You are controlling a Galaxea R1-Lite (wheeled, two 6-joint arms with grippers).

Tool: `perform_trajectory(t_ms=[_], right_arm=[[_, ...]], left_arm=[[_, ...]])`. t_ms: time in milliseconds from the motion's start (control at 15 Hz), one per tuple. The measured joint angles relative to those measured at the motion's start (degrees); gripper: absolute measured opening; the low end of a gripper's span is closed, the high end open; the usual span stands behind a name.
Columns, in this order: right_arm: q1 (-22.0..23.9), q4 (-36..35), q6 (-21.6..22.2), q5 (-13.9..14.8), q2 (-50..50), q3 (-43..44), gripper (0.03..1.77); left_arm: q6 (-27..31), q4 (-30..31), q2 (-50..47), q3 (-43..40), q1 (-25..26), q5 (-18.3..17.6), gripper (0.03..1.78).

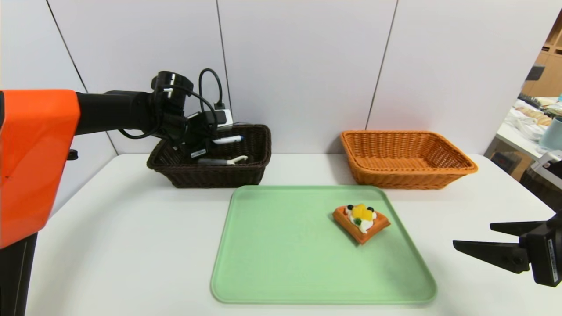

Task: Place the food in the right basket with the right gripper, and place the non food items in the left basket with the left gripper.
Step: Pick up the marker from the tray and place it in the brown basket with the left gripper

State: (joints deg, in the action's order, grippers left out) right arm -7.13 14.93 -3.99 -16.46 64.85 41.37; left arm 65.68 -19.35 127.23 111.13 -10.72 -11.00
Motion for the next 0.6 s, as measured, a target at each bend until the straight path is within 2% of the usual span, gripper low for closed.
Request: perform_trajectory(t_ms=[600], right_arm=[[0.0,-0.1,0.0,-0.1,0.0,-0.1,1.71]], left_arm=[[-4.9,0.4,3.0,1.9,0.0,0.2,0.17]])
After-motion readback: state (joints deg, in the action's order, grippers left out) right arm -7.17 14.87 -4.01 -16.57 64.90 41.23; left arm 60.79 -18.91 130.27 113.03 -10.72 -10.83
